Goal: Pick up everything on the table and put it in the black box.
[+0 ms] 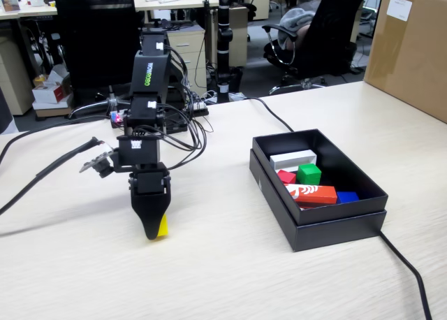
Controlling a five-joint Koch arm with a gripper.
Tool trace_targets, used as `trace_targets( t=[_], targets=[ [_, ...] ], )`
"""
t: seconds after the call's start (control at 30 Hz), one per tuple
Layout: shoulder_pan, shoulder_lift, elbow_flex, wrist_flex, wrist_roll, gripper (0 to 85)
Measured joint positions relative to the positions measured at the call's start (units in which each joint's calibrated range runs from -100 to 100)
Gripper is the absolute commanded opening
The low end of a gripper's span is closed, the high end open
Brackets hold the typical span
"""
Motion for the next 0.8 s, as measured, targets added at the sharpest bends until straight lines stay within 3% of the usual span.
trace_targets(
  t=[0.37,0.6,0.63,0.67,0.8],
  targets=[
    [3.71,-23.69,-6.85,-4.10,1.86,0.9],
    [12.89,-40.26,-9.31,-6.43,8.99,0.9],
    [14.02,-41.29,-9.31,-6.43,9.72,0.9],
    [17.34,-42.07,-9.31,-6.35,12.36,0.9],
    [22.17,-38.32,-4.29,-6.58,16.02,0.9]
  ],
)
